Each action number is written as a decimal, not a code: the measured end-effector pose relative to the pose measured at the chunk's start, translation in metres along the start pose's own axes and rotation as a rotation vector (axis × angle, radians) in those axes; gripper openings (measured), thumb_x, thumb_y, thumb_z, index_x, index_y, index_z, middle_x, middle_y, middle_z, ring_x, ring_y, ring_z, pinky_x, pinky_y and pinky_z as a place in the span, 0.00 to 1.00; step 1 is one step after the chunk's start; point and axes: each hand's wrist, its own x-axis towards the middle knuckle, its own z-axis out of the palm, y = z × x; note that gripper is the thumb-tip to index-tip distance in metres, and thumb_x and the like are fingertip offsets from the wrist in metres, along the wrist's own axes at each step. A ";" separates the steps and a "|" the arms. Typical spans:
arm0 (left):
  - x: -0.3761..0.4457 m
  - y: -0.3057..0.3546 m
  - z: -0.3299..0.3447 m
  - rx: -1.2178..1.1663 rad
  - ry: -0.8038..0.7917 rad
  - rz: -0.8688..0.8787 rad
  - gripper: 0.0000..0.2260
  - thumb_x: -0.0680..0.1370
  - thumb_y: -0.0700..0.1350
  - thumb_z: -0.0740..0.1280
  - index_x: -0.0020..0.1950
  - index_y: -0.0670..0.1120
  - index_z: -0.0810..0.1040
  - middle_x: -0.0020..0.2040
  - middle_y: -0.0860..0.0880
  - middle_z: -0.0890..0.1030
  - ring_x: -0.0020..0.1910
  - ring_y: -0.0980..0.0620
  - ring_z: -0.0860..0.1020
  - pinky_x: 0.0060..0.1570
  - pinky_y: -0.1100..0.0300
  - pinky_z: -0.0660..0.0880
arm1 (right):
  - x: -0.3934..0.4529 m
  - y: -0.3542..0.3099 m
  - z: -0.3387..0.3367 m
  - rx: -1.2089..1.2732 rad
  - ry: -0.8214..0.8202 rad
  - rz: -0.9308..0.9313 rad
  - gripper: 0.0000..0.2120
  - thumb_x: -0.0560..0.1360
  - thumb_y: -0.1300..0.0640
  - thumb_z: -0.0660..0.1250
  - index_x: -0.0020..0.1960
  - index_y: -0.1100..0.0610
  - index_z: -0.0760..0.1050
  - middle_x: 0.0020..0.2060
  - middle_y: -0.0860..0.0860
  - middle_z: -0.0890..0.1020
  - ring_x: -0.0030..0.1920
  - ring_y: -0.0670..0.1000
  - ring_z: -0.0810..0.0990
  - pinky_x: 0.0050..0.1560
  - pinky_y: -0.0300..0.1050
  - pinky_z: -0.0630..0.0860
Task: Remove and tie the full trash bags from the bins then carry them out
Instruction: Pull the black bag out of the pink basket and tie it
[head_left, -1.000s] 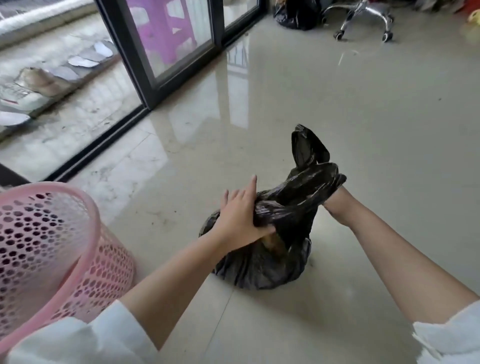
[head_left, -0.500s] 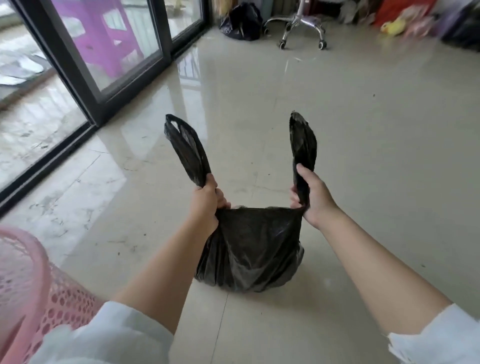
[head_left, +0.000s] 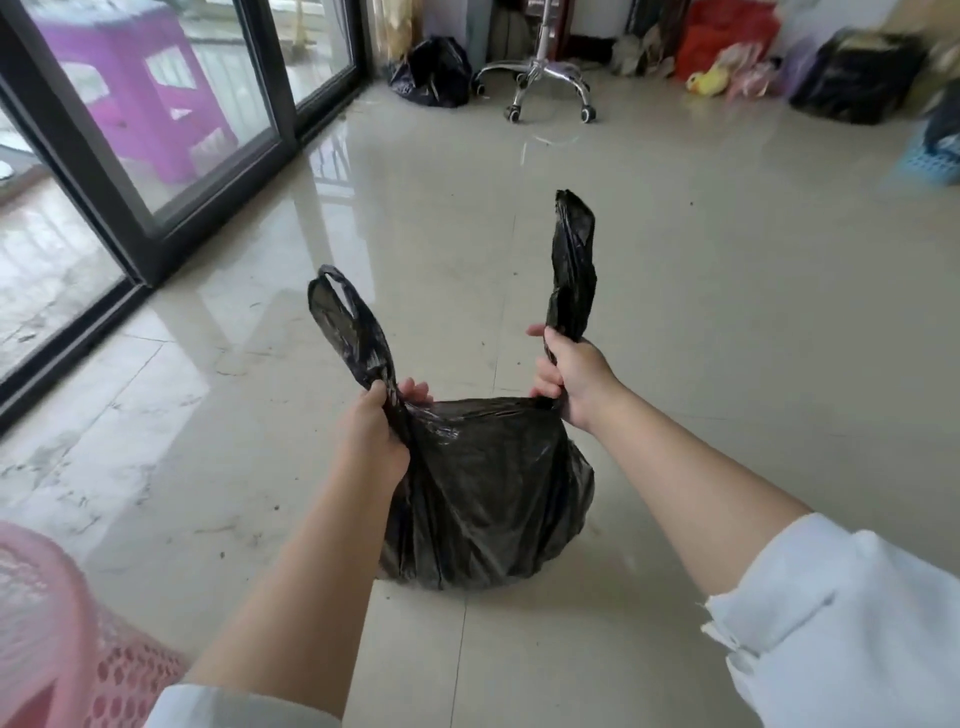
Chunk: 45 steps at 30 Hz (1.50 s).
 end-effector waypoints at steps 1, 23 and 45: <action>-0.001 0.003 -0.003 -0.026 -0.001 0.001 0.19 0.82 0.43 0.46 0.34 0.43 0.65 0.27 0.47 0.73 0.33 0.51 0.70 0.37 0.61 0.69 | -0.002 0.004 0.006 -0.034 -0.022 0.034 0.14 0.80 0.56 0.49 0.38 0.54 0.66 0.10 0.46 0.58 0.12 0.44 0.57 0.19 0.31 0.63; -0.017 0.008 -0.042 0.727 -0.132 -0.136 0.12 0.78 0.53 0.57 0.40 0.48 0.71 0.34 0.51 0.66 0.32 0.54 0.63 0.35 0.63 0.62 | -0.006 0.035 0.035 -1.296 -0.594 -0.381 0.09 0.77 0.61 0.53 0.51 0.61 0.71 0.46 0.59 0.77 0.46 0.55 0.73 0.44 0.47 0.66; -0.016 0.010 -0.045 0.638 -0.193 -0.123 0.16 0.66 0.63 0.59 0.43 0.54 0.74 0.35 0.52 0.67 0.29 0.57 0.63 0.33 0.66 0.65 | -0.002 0.028 0.021 -0.620 -0.589 -0.058 0.09 0.75 0.61 0.53 0.38 0.55 0.68 0.26 0.46 0.70 0.26 0.41 0.69 0.30 0.37 0.65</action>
